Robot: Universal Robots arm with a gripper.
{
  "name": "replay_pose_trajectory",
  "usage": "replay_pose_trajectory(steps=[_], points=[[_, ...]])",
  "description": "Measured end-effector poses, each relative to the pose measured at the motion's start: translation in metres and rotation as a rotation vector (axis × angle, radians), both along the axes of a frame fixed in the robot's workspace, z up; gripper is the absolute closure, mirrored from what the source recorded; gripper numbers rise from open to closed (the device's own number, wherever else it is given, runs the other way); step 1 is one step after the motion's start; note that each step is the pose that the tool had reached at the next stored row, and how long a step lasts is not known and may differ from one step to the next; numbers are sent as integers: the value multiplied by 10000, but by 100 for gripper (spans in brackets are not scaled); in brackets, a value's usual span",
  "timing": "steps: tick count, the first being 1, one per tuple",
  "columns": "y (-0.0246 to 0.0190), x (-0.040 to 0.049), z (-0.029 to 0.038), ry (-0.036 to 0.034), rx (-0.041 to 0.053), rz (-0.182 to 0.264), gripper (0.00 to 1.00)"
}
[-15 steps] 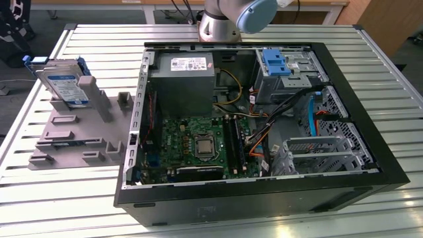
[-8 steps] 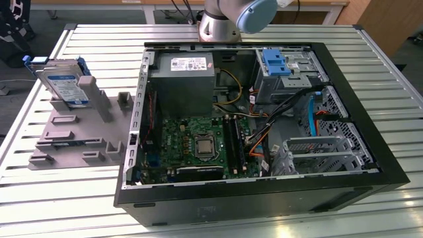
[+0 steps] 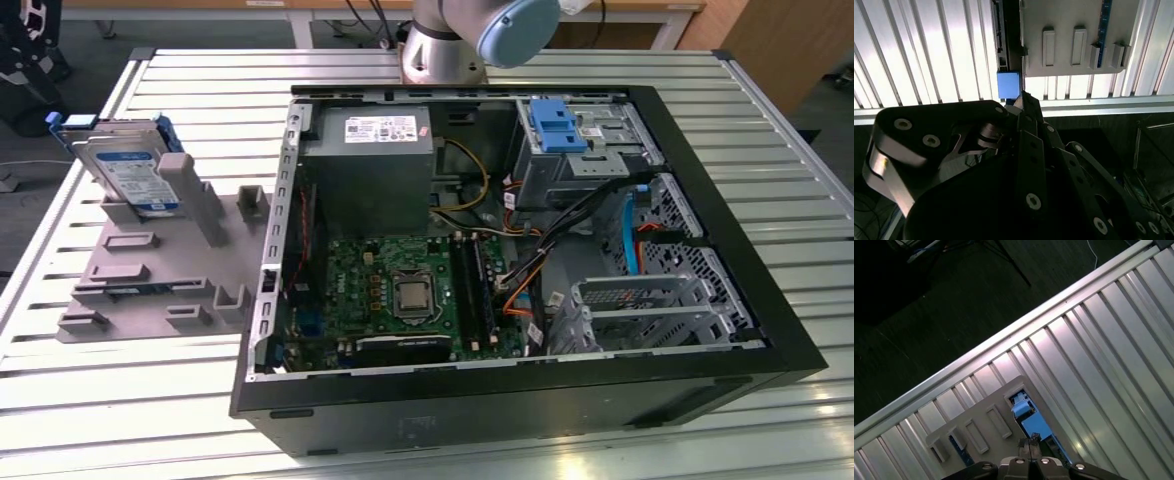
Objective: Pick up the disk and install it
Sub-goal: 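Pick up the disk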
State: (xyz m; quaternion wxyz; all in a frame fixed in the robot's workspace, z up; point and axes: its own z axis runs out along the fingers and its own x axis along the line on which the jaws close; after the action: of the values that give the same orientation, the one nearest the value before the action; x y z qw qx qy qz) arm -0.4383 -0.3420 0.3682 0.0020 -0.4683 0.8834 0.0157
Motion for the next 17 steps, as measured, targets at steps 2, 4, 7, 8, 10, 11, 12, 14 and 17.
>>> replay_pose_trajectory(steps=[2,4,7,8,10,11,12,14,17], points=[[0,0,-1,-1,0,186,89],[0,0,-2,0,0,544,89],[0,0,-5,1,0,1100,89],[0,0,-6,0,0,1274,89],[0,0,-9,0,0,1639,89],[0,0,-10,1,0,1819,89],[0,0,-12,1,0,1993,89],[0,0,-13,1,-1,2339,89],[0,0,-13,1,0,2455,89]])
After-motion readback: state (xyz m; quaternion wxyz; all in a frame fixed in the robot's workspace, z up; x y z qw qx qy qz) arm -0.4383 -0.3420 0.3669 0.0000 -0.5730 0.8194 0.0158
